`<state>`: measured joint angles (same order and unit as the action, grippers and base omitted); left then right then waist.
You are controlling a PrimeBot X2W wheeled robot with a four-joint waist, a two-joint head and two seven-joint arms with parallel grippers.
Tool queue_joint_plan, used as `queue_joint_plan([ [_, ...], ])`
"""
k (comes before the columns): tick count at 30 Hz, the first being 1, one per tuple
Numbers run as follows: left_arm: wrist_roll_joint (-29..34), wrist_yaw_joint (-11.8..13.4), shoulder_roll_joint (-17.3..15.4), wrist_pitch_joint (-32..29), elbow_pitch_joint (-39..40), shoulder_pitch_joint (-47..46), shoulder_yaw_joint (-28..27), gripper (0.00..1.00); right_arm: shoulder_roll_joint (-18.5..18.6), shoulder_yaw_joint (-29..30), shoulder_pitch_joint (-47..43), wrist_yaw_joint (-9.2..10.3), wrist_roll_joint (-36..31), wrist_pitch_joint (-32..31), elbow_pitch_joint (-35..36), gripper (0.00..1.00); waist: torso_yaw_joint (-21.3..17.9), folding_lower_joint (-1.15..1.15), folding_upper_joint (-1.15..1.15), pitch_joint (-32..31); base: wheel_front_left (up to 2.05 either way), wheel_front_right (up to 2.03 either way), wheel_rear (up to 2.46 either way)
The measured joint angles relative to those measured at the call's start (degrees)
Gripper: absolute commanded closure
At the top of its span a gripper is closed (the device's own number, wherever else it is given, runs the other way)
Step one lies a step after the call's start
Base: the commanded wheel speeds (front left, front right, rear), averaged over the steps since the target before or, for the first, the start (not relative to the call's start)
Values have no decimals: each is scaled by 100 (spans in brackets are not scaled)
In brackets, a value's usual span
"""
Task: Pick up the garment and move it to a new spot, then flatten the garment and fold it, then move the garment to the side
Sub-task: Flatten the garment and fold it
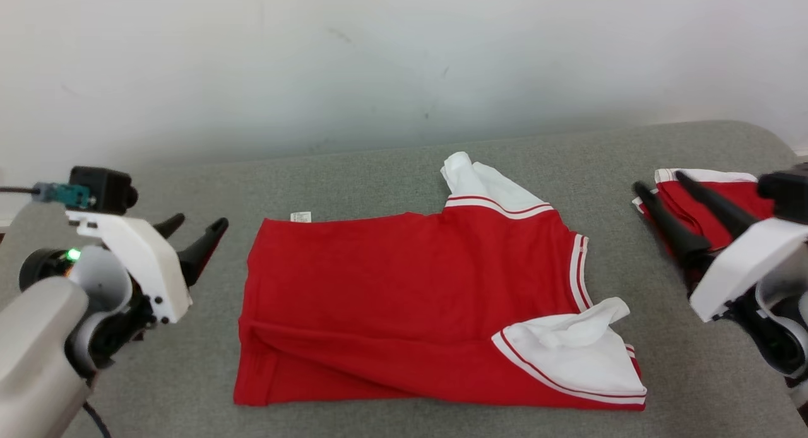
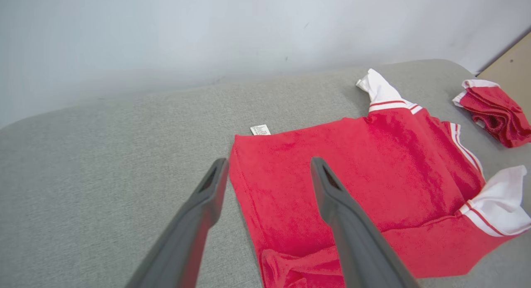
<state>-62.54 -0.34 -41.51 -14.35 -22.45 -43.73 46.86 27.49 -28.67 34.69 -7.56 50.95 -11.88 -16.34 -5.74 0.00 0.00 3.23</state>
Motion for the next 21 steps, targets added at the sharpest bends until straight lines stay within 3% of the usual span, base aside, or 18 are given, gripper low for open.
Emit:
queue_joint_plan([
  [4, 547, 681, -83, 1358, 501, 565, -163, 0, -289, 943, -660, 4, -939, 1362, 114, 0, -7, 0, 0, -99, 0, 0, 0],
  [6, 802, 1083, -110, 1964, 750, 889, -240, 0, -561, 1329, -1100, 3, -1289, 1755, 269, 0, 0, 0, 0, -136, 0, 0, 0],
  [9, 884, 1560, -111, 2576, 1121, 1506, -338, 0, -922, 1823, -1824, 3, -1725, 2093, 560, 0, 18, 0, 0, -162, 0, 0, 0],
  [14, 994, 2194, -80, 2896, 1670, 2527, -571, 0, -1575, 2224, -2816, 2, -2033, 2098, 754, 0, -16, 0, 0, -145, 0, 0, 0],
  [18, 1121, 2447, 130, 2934, 2018, 3310, -797, 0, -1862, 2360, -3250, 3, -2131, 2050, 688, 0, -27, 0, 0, -140, 0, 0, 0],
  [21, 1243, 2407, 341, 2934, 2009, 3672, -937, 0, -1969, 2347, -3381, 3, -2213, 1968, 421, 0, -18, 0, 0, -115, 0, 0, 0],
])
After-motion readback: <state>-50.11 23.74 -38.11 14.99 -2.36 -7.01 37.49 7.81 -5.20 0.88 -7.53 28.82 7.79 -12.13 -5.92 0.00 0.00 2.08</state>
